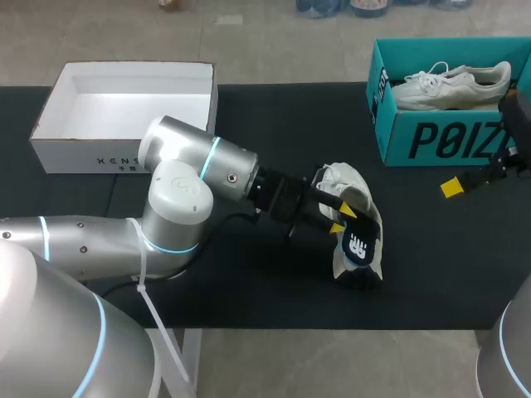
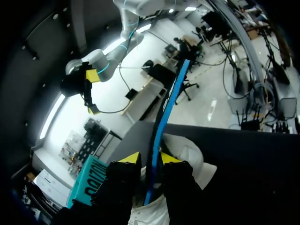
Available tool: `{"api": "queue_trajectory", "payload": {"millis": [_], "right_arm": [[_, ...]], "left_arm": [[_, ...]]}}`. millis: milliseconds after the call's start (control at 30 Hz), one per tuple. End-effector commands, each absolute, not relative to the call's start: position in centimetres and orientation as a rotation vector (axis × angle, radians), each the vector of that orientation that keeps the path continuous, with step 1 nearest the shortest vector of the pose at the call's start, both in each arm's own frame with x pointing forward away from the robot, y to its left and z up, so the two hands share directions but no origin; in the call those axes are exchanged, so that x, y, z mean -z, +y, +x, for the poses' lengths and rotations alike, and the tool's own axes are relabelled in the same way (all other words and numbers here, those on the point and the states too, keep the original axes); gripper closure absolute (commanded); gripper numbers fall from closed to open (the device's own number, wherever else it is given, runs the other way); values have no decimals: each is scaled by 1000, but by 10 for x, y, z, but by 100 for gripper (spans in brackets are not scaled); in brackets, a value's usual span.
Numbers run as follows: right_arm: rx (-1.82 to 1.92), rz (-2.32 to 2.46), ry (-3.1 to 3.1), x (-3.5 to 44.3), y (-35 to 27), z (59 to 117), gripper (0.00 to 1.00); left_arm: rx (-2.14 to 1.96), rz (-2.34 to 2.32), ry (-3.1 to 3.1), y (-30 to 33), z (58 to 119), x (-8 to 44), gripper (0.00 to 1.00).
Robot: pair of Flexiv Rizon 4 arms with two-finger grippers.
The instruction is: Take the shoe out of the shoebox, open the shoe tongue, remove and reinsert the insole, then place the shoe into the shoebox
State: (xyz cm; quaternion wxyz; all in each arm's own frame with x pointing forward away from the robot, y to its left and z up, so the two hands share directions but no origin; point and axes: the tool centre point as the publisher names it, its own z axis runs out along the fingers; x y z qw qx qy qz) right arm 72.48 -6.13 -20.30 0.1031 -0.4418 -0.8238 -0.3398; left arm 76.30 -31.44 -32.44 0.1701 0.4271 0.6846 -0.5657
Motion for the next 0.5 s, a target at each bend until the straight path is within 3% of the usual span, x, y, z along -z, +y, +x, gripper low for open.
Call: {"api": "queue_trajectory", "payload": {"millis": [33,500], "right_arm": [[1001,-1308,-2433,203,-61,723,0],[1001,-1308,-2433,203,-61,723,0]], "left_arm": [[1615,1227,1957,-318,766,329,100],[1586,1260,1960,-318,772,337,100]]}}
